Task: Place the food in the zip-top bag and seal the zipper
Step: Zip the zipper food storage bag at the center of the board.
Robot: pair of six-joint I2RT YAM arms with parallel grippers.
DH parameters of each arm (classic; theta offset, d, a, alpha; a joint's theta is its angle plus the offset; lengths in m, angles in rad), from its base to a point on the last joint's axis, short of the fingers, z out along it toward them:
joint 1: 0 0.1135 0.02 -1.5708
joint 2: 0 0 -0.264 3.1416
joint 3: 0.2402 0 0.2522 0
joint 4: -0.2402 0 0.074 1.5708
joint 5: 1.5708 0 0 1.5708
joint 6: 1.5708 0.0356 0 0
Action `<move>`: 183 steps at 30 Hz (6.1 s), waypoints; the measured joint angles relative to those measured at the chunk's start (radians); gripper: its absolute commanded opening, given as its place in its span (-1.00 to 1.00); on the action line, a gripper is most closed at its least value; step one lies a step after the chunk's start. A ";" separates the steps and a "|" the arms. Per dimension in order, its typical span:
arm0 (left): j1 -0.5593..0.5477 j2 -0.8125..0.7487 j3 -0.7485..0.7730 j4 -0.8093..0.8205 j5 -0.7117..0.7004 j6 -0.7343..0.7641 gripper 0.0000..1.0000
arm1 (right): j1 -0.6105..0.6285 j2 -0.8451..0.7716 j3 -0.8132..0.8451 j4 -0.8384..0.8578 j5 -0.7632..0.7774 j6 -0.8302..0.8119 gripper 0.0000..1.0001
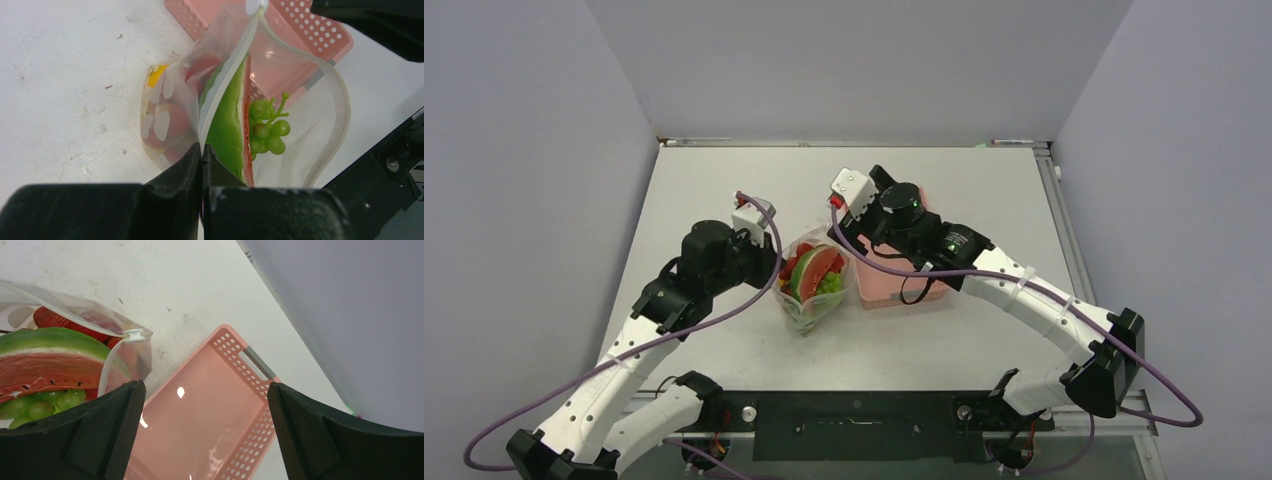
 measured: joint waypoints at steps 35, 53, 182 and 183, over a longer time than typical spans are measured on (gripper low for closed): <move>-0.085 0.051 0.255 -0.257 0.089 0.108 -1.00 | 0.256 -0.421 -0.354 -0.058 -0.218 -0.216 0.75; -0.085 0.052 0.301 -0.300 0.216 0.111 -1.00 | 0.338 -0.364 -0.354 0.011 -0.318 -0.272 0.19; -0.199 -0.164 -0.134 0.292 0.674 0.093 0.18 | 0.385 -0.206 -0.036 -0.283 -0.333 0.053 -0.89; -0.203 -0.161 -0.134 0.284 0.669 0.098 0.13 | 0.385 -0.206 -0.032 -0.284 -0.331 0.056 -0.89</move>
